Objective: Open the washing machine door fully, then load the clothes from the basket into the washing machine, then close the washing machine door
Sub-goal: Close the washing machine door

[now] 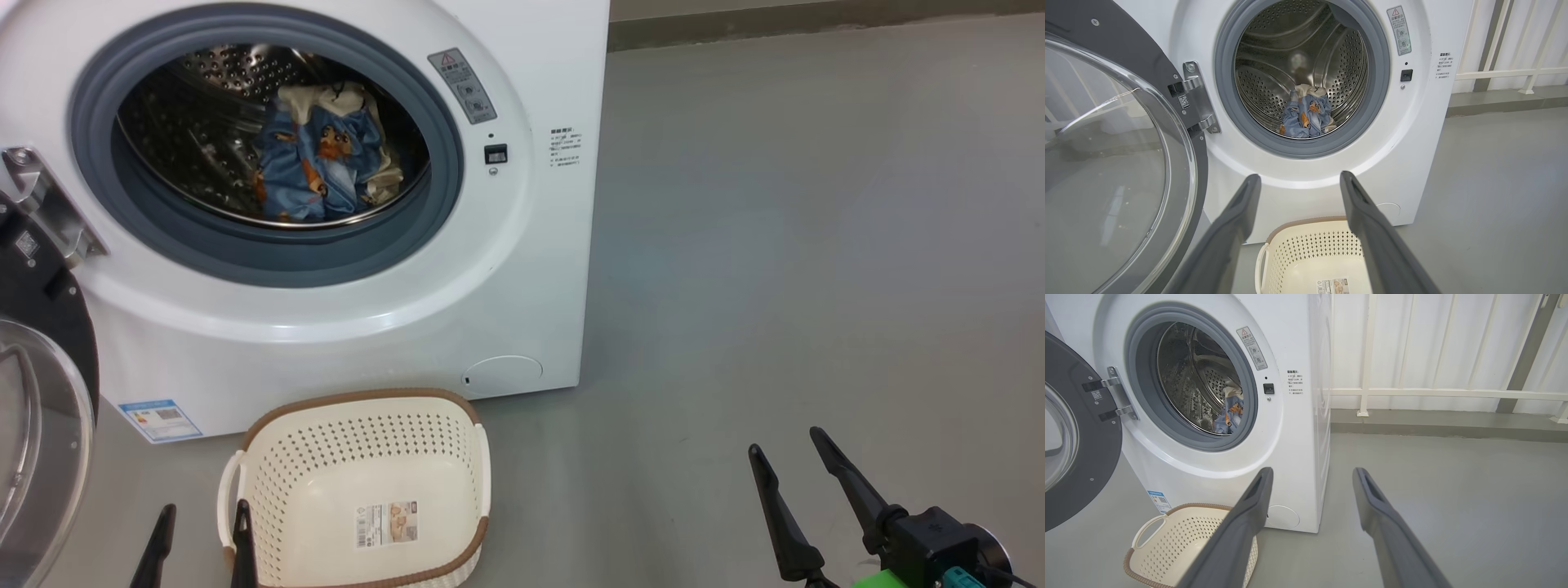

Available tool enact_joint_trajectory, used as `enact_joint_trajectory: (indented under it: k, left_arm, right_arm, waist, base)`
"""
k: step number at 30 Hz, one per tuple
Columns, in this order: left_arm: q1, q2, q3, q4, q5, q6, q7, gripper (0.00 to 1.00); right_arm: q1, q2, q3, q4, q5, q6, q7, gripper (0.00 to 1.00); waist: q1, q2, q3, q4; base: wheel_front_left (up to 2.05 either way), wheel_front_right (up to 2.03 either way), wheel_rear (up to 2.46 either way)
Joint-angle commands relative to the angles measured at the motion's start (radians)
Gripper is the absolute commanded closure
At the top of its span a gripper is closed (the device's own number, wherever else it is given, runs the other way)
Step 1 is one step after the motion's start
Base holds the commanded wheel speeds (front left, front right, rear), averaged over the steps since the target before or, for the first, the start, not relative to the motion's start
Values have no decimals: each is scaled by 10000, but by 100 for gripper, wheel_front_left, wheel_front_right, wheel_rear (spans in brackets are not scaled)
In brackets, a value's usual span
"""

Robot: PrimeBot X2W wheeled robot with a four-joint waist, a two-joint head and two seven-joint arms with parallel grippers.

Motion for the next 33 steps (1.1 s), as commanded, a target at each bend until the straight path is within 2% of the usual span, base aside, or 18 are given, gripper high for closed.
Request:
enact_joint_trajectory:
  k: [1, 12, 17, 22, 28, 29, 33]
  left_arm:
    - [-441, 116, 435, -167, 145, -83, -122, 0]
    - [-508, 42, 509, -138, 267, -160, -122, 0]
    - [-594, -9, 538, -166, 351, -200, -122, 0]
    - [-674, -100, 578, -215, 451, -195, -122, 0]
    - [-609, -278, 644, -368, 541, -202, -122, 0]
    - [-609, -278, 644, -368, 541, -202, -122, 0]
    - [-542, -442, 745, -417, 599, -215, -122, 0]
  right_arm:
    - [-276, -39, 182, -254, -62, 16, -88, 0]
    - [-261, -9, 103, -265, -110, 16, -109, 0]
    - [-237, -7, -34, -288, -151, 16, -130, 0]
    - [-267, -54, -132, -355, -187, 16, -137, 0]
    - [-373, -128, -95, -438, -225, 16, -57, 0]
    - [-373, -128, -95, -438, -225, 16, -57, 0]
    - [-427, -246, -22, -433, -191, 16, 6, 0]
  waist:
    - [0, 0, 11, 5]
    - [0, 0, 37, 143]
    - [0, 0, 107, 450]
    - [0, 0, 184, 1081]
    - [0, 0, 258, 2172]
    - [0, 0, 258, 2172]
    - [0, 0, 217, 2960]
  base:
    - [0, 0, 0]
    - [0, 0, 0]
    - [0, 0, 0]
    - [0, 0, 0]
    - [0, 0, 0]
    - [0, 0, 0]
    - [0, 0, 0]
